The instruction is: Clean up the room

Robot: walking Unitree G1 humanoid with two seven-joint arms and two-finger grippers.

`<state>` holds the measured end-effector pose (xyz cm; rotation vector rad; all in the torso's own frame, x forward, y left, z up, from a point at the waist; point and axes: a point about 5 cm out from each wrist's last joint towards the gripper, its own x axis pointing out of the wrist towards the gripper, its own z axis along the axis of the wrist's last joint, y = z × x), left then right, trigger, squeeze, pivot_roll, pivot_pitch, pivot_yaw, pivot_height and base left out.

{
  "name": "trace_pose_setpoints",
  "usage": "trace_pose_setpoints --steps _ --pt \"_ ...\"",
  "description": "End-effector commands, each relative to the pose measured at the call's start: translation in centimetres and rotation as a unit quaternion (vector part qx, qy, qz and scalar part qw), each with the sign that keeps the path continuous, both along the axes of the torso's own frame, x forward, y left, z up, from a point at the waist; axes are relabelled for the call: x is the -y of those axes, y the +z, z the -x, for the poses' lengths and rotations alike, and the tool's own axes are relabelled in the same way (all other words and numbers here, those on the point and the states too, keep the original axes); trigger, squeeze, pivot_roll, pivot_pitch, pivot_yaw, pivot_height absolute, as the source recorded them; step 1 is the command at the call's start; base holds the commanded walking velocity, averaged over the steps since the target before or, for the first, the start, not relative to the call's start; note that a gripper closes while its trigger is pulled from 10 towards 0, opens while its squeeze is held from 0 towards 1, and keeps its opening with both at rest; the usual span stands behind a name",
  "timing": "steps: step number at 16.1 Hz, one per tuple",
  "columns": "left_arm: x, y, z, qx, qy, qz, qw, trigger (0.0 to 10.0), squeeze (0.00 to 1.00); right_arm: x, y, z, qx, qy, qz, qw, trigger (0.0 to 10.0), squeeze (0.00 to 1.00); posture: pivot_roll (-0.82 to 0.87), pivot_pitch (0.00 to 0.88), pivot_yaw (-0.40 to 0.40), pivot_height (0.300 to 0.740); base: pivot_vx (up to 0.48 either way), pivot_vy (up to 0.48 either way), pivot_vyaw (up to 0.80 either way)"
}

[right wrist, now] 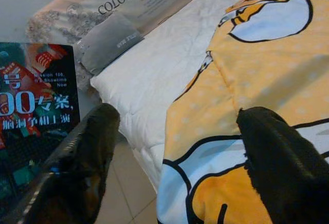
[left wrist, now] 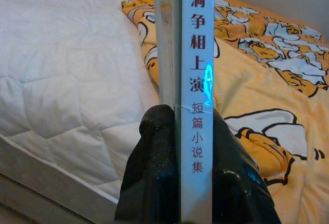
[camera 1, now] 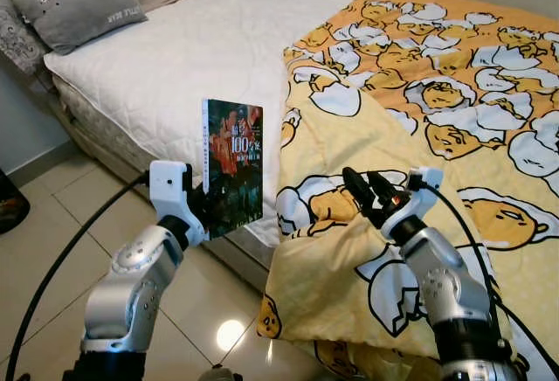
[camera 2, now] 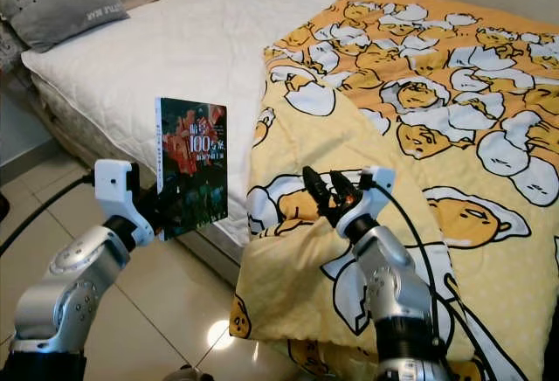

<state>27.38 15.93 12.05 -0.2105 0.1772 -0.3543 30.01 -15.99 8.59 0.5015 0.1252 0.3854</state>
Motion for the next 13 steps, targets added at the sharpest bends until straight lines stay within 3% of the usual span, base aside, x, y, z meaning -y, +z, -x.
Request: trace_pose_setpoints --steps 1,5,7,8,9,10,11,13 --pt "0.0 1.2 0.1 0.032 0.005 -0.004 0.999 0.0 0.0 -0.3 0.2 0.3 0.002 -0.002 0.012 1.0 10.0 1.0 0.0 0.0 0.072 0.74 0.0 0.0 0.0" --pt "-0.1 0.7 0.4 0.026 0.014 -0.004 1.0 0.0 0.0 -0.5 0.2 1.1 0.007 -0.012 0.04 0.999 10.0 1.0 -0.01 0.0 0.073 0.74 0.0 0.0 0.0" --pt "0.1 0.6 0.6 0.027 0.008 0.005 1.0 0.0 0.0 0.1 0.3 1.1 0.012 -0.037 0.09 0.995 10.0 1.0 -0.01 0.0 0.07 0.74 0.0 0.0 0.0" --pt "0.3 0.5 0.7 0.024 0.004 0.006 1.0 0.0 0.0 0.8 0.5 0.9 0.025 -0.08 0.124 0.989 10.0 1.0 -0.01 0.0 0.068 0.74 0.0 0.0 0.0" --pt "0.3 0.3 0.9 0.014 0.006 -0.012 1.0 3.7 0.0 1.3 0.9 0.7 0.038 -0.122 0.144 0.981 10.0 0.04 -0.01 0.0 0.068 0.74 0.0 0.0 0.0" --pt "0.2 0.0 0.9 0.003 0.017 -0.029 0.999 10.0 0.0 1.4 0.9 0.7 0.038 -0.132 0.145 0.98 10.0 0.0 -0.01 0.0 0.067 0.74 0.0 0.0 0.0" --pt "0.1 0.0 0.9 0.003 0.047 -0.031 0.998 10.0 0.0 1.3 0.7 1.2 0.032 -0.144 0.135 0.98 10.0 0.0 -0.01 0.0 0.065 0.74 0.0 0.0 0.0" --pt "-0.3 -0.4 1.0 -0.013 0.085 -0.031 0.996 10.0 0.0 1.2 0.2 1.6 0.024 -0.154 0.162 0.974 10.0 0.0 -0.02 0.0 0.07 0.74 0.0 0.0 0.0"
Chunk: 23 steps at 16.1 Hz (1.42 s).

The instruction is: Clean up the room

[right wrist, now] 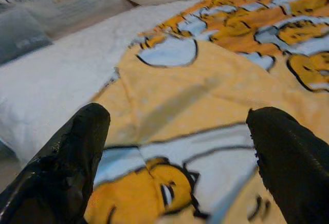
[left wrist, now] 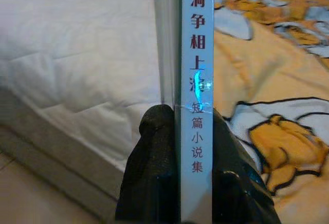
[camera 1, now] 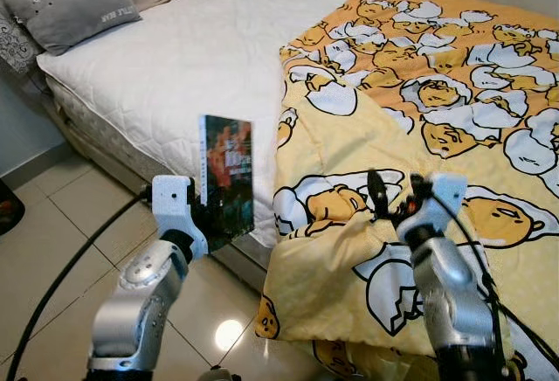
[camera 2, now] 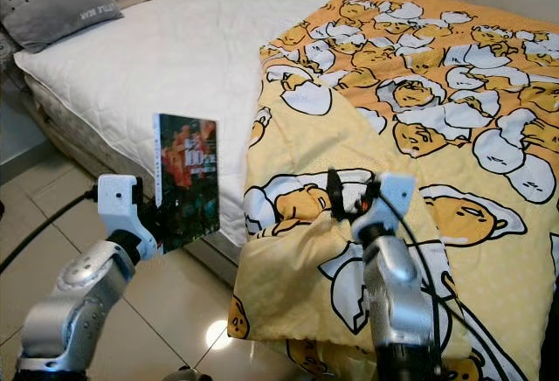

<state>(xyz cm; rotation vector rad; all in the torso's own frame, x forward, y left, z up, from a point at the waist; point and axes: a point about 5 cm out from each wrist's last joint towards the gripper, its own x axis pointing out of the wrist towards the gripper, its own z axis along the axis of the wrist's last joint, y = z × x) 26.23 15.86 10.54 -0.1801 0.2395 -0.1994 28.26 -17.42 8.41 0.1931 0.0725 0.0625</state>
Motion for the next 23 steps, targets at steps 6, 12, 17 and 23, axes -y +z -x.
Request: trace_pose_setpoints --steps 6,12,17,23 --pt "-0.3 -0.1 0.6 -0.01 0.019 -0.036 0.999 10.0 0.0 -1.1 0.1 0.2 0.001 0.009 0.047 0.999 10.0 0.0 -0.02 0.0 0.064 0.74 0.0 0.0 0.0" --pt "-0.4 0.8 0.1 0.014 0.0 -0.099 0.995 10.0 0.0 -0.9 -0.4 0.1 -0.022 -0.017 0.029 0.999 10.0 0.0 -0.01 0.0 0.062 0.74 0.0 0.0 -0.21" --pt "-1.1 1.0 -0.1 0.018 0.009 -0.109 0.994 10.0 0.0 -1.6 -0.7 0.1 -0.048 -0.002 0.015 0.999 10.0 0.0 -0.01 0.0 0.063 0.74 0.0 0.325 -0.8" --pt "-2.0 1.2 -0.1 0.019 0.023 -0.12 0.992 10.0 0.0 -1.8 -0.6 0.0 -0.057 0.005 0.013 0.998 10.0 0.0 0.0 0.0 0.067 0.74 0.0 0.368 -0.8"
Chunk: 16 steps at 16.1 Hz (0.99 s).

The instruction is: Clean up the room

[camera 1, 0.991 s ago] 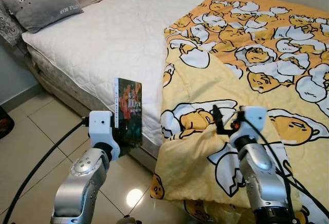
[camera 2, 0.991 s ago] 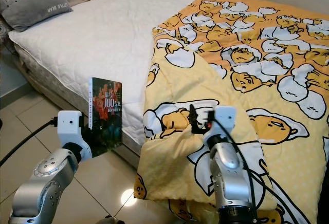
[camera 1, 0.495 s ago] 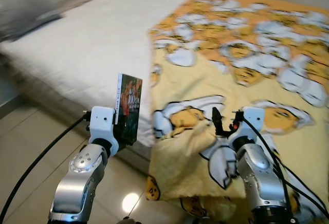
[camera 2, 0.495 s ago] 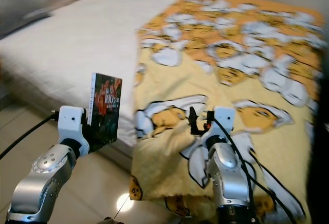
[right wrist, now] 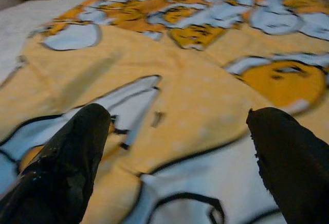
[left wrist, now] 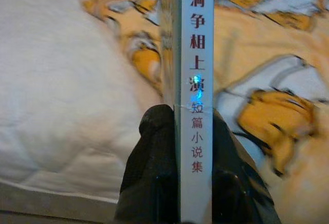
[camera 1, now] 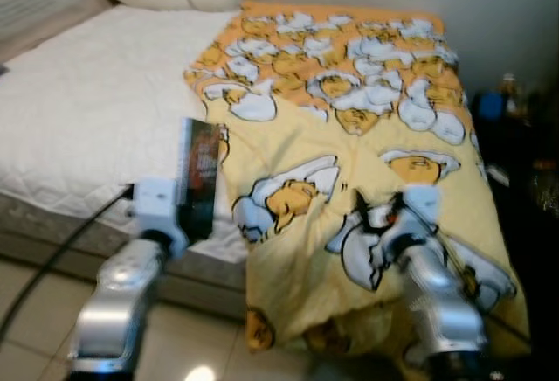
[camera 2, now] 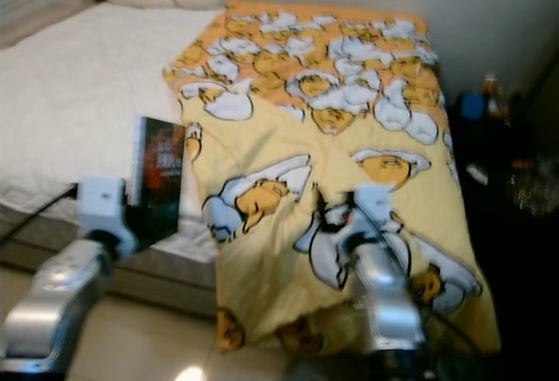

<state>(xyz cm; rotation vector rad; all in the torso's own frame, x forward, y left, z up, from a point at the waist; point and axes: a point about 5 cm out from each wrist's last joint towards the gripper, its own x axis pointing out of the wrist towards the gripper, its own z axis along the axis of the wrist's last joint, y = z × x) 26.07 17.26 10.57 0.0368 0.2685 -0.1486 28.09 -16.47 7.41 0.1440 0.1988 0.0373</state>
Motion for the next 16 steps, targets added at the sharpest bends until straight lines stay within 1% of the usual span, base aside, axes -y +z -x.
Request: trace_pose_setpoints --steps 1,8,11,16 --pt "-0.66 1.12 -0.25 0.025 0.01 -0.01 1.0 10.0 0.0 -0.81 0.48 -0.23 0.004 0.007 -0.021 1.0 10.0 0.0 0.0 0.0 0.064 0.74 0.0 0.375 -0.79" --pt "-1.09 1.03 0.13 0.021 0.017 -0.013 1.0 10.0 0.0 -0.91 0.77 -0.43 0.007 0.006 -0.007 1.0 10.0 0.0 0.01 0.0 0.053 0.74 0.0 0.371 -0.78" --pt "-1.42 1.05 0.18 0.013 0.022 -0.006 1.0 10.0 0.0 -1.08 0.84 -0.48 0.008 0.007 -0.002 1.0 10.0 0.0 0.01 0.0 0.05 0.74 0.0 0.372 -0.78" --pt "-1.45 1.22 0.06 0.022 0.02 -0.016 0.999 10.0 0.0 -1.19 0.93 -0.55 0.01 0.015 0.002 1.0 10.0 0.0 0.01 0.0 0.05 0.74 0.0 0.38 -0.78"
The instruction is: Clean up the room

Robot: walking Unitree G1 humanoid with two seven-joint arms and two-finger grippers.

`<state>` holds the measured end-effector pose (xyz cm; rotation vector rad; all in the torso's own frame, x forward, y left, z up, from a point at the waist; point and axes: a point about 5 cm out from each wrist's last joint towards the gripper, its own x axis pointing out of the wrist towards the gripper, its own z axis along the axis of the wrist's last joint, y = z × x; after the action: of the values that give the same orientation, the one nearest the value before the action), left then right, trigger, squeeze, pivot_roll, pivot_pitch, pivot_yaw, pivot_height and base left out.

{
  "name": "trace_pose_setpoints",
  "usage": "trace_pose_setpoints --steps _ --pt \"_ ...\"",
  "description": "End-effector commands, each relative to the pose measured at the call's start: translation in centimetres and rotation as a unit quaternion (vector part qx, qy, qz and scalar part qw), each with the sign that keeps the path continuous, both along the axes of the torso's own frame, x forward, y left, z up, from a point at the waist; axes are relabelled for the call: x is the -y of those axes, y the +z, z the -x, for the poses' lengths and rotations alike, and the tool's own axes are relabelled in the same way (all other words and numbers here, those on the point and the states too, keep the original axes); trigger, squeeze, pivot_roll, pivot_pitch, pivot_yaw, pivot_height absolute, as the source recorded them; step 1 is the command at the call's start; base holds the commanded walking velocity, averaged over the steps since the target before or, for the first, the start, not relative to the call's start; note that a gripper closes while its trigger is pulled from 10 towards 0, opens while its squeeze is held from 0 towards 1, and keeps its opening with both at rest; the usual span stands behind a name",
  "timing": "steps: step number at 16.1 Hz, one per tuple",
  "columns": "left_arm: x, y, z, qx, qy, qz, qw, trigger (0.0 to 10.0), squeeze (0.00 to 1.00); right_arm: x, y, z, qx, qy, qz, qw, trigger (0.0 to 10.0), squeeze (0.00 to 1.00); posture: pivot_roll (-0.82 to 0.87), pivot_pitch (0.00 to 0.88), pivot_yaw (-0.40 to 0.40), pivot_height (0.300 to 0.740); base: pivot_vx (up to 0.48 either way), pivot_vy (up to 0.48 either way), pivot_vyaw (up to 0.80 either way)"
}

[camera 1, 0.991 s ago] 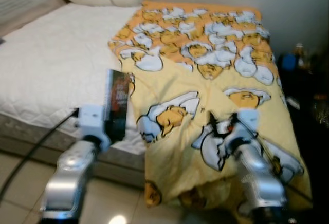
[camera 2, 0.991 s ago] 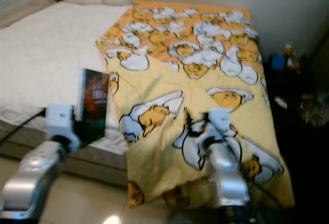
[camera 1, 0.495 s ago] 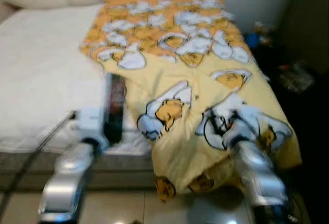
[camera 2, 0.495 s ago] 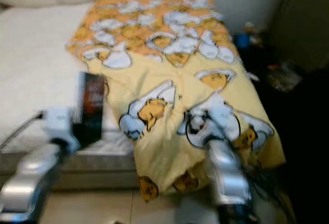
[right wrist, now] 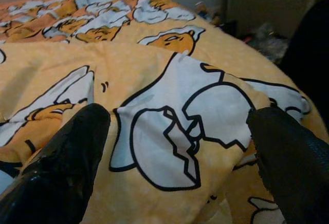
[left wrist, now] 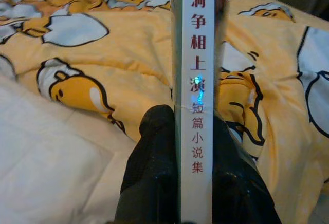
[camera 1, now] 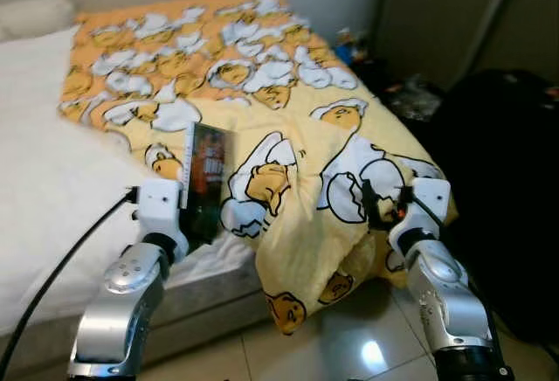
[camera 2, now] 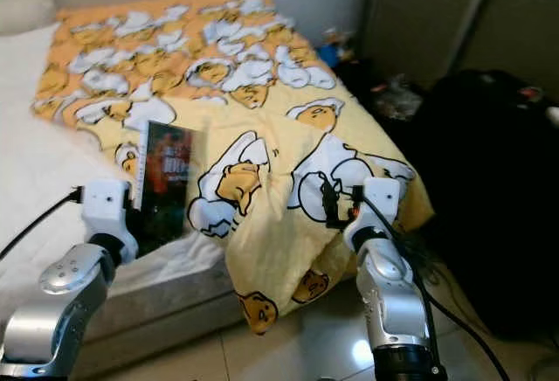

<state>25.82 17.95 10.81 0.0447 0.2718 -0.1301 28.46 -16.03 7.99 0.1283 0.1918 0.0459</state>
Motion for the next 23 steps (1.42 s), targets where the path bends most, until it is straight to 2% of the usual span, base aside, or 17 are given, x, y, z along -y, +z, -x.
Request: trace_pose_setpoints --steps 1,4,12,15,23 --pt "-0.8 1.0 -0.2 0.024 0.013 -0.009 1.0 10.0 0.0 -0.9 0.5 -0.2 0.007 0.019 -0.002 1.0 10.0 0.0 0.01 0.0 0.047 0.74 0.0 0.401 -0.54" --pt "-0.8 1.0 -0.3 0.027 0.018 -0.008 0.999 10.0 0.0 -0.9 1.0 -0.4 0.016 0.032 -0.012 0.999 10.0 0.0 0.01 0.0 0.045 0.74 0.0 0.405 0.0" --pt "-0.9 1.1 -0.8 0.034 0.015 -0.02 0.999 10.0 0.0 -1.6 0.9 -0.6 0.023 0.048 0.048 0.997 10.0 0.0 0.02 0.0 0.034 0.74 0.0 0.427 0.0" --pt "-0.8 1.3 -0.9 0.038 0.011 -0.031 0.999 10.0 0.0 -1.7 1.0 -0.5 0.013 0.077 0.033 0.996 10.0 0.0 0.03 0.0 0.022 0.74 0.0 0.433 0.0" --pt "-0.2 0.1 -0.3 0.025 -0.001 -0.052 0.998 10.0 0.0 -1.7 1.2 -0.1 0.016 0.085 0.033 0.996 10.0 0.0 0.01 0.0 0.008 0.74 0.0 0.435 0.0"
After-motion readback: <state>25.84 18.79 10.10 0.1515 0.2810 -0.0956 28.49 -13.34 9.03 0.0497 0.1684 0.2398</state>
